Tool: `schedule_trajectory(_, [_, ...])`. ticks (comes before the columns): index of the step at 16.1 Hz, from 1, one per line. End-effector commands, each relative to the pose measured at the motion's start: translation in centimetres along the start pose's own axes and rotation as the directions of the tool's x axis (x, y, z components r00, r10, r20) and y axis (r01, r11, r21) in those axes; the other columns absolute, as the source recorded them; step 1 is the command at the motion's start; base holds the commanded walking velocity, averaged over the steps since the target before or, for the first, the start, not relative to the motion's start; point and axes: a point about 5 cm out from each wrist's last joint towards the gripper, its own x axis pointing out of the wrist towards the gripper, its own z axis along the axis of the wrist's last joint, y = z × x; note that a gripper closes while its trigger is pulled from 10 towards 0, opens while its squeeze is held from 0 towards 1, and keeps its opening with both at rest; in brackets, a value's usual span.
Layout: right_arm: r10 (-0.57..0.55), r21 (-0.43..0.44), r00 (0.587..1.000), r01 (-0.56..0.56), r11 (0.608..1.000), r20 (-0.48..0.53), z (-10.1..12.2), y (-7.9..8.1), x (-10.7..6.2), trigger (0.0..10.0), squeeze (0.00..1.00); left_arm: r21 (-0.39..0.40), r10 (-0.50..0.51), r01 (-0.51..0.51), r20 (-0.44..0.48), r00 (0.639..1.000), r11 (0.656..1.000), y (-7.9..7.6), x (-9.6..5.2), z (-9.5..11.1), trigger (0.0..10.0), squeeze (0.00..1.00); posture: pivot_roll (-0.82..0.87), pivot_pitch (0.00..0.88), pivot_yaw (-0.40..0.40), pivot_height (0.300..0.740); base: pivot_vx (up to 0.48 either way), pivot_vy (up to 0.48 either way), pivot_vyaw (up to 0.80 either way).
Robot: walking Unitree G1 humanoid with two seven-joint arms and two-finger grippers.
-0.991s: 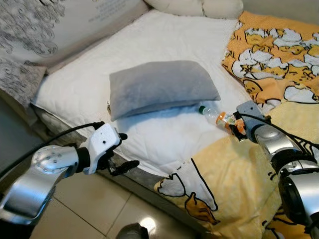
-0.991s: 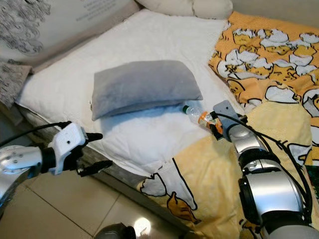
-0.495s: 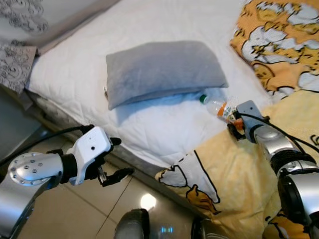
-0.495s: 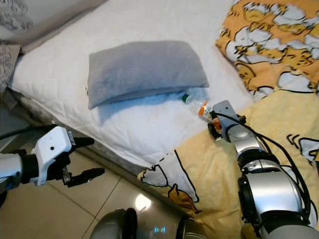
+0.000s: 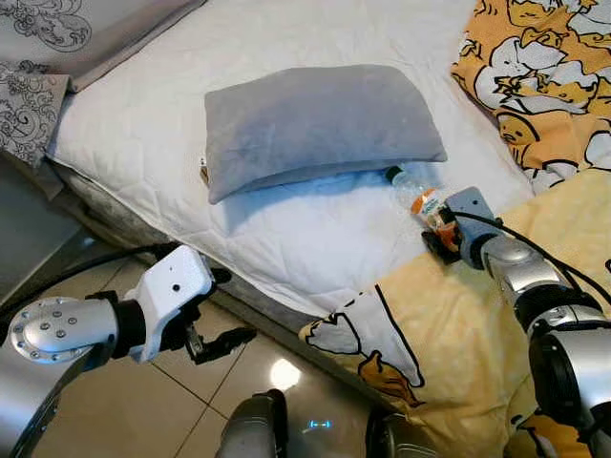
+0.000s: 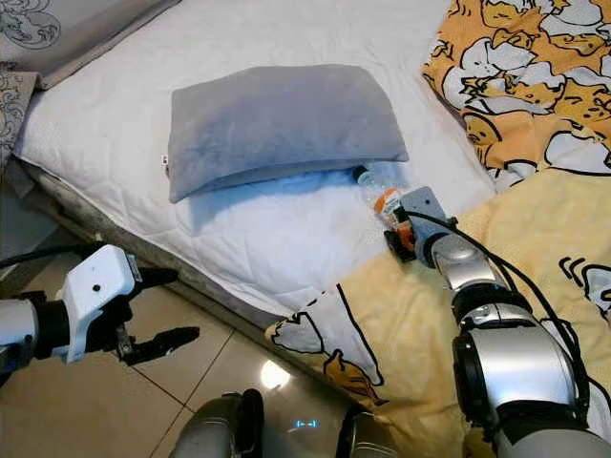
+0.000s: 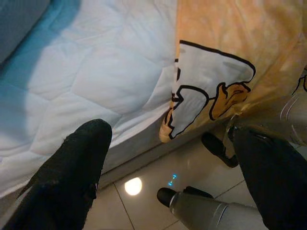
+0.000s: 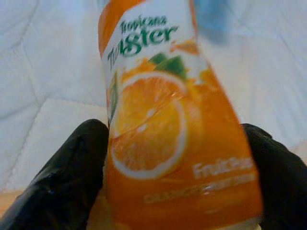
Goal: Clean up the room
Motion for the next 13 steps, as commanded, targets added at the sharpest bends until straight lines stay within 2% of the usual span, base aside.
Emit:
schedule_trajectory(1, [-0.008, 0.004, 1.0, 0.008, 1.0, 0.014, 0.4, -0.6, -0.1, 1.7, 0.0, 0.005, -0.007, 0.007, -0.005, 1.0, 1.0, -0.1, 0.2, 0.0, 10.0, 0.0, 0.29, 0.209, 0.066, 0.74, 0.0, 0.0, 0.0])
schedule_trajectory(2, [-0.014, 0.006, 1.0, 0.014, 1.0, 0.013, 0.4, -0.7, -0.2, 1.7, 0.0, 0.005, -0.007, 0.007, -0.004, 1.0, 1.0, -0.1, 0.2, 0.1, 10.0, 0.0, 0.29, 0.207, 0.065, 0.74, 0.0, 0.0, 0.0])
schedule_trajectory(5, [-0.005, 0.01, 1.0, 0.005, 1.0, -0.001, 0.0, -0.4, -0.1, 0.1, 0.0, 0.002, -0.008, 0.008, -0.005, 1.0, 1.0, -0.3, 0.3, 0.0, 10.0, 0.0, 0.29, 0.202, 0.066, 0.74, 0.0, 0.0, 0.0])
schedule_trajectory(9, [-0.006, 0.042, 1.0, 0.006, 0.999, 0.005, -0.1, -0.4, -0.1, 0.0, 0.0, -0.028, -0.009, 0.009, 0.0, 1.0, 1.0, -0.6, 0.9, -0.4, 10.0, 0.0, 0.25, 0.164, 0.058, 0.74, 0.0, 0.0, 0.0])
schedule_trajectory(10, [-0.012, 0.068, 1.0, 0.011, 0.998, 0.019, 0.0, -0.6, -0.2, 0.0, 0.0, -0.042, -0.001, 0.001, 0.004, 1.0, 0.999, -0.6, 1.1, -0.6, 10.0, 0.0, 0.23, 0.154, 0.052, 0.74, 0.0, 0.0, 0.0])
schedule_trajectory(12, [-0.042, 0.174, 0.996, 0.028, 0.984, 0.079, -0.1, -1.3, -0.5, 0.0, 0.0, -0.097, 0.019, -0.016, 0.029, 0.999, 0.995, -1.2, 1.7, -1.3, 10.0, 0.0, 0.19, 0.112, 0.043, 0.74, 0.0, 0.0, 0.0])
schedule_trajectory(13, [-0.052, 0.212, 0.993, 0.028, 0.977, 0.11, -0.5, -1.4, -0.7, 0.0, 0.0, -0.12, 0.026, -0.021, 0.04, 0.999, 0.993, -1.4, 2.3, -1.7, 10.0, 0.0, 0.14, 0.07, 0.039, 0.74, 0.0, 0.0, 0.0])
